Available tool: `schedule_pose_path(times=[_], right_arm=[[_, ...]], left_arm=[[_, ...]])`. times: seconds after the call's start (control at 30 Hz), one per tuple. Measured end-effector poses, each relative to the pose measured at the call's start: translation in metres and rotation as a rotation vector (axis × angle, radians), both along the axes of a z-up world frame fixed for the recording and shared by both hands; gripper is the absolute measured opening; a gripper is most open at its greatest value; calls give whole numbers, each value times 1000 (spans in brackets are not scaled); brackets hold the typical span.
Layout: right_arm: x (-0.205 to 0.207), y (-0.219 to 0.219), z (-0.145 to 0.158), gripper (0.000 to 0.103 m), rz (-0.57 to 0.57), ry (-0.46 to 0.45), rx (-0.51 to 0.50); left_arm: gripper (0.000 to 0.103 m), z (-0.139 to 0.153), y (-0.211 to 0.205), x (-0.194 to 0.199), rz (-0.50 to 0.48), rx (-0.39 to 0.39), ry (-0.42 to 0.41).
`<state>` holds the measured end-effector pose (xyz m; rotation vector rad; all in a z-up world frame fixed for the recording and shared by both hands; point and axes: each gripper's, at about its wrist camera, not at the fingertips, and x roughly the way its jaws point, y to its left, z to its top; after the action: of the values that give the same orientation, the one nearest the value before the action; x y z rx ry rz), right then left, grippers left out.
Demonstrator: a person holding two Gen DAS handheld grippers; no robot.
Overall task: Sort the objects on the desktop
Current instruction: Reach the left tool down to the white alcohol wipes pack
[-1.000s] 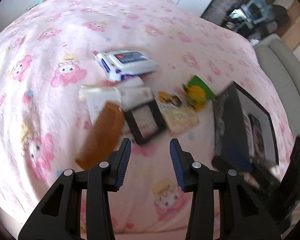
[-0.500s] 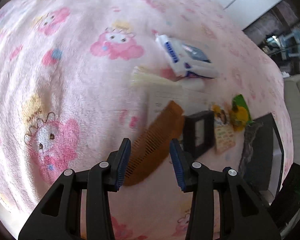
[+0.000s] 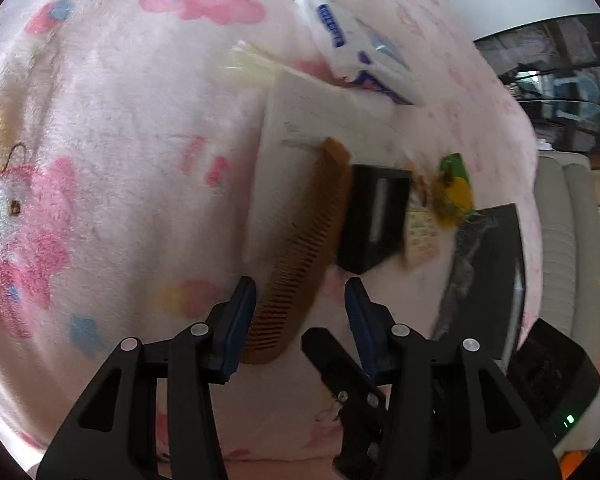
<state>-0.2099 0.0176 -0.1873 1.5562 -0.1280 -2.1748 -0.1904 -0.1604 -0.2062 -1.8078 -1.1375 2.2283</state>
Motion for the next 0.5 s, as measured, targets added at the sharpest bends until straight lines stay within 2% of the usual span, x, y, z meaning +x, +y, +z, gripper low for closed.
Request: schedule_pose_path(times=[0.13,0.23,0.33,0.5], right_arm=[[-7,15,9,49,-42,26,16],[-13,18,13,49,-55,36,7],[-20,16,13,49,-70,39,2],[-23,3,1,49,-41,14,0]], left_arm=[[46,9,-20,5,107,-58,21],[45,2,-33,4,166,-48,8],[45,3,-32,-1,169,-100,12],[45,14,-34,-6,164,-108,49]])
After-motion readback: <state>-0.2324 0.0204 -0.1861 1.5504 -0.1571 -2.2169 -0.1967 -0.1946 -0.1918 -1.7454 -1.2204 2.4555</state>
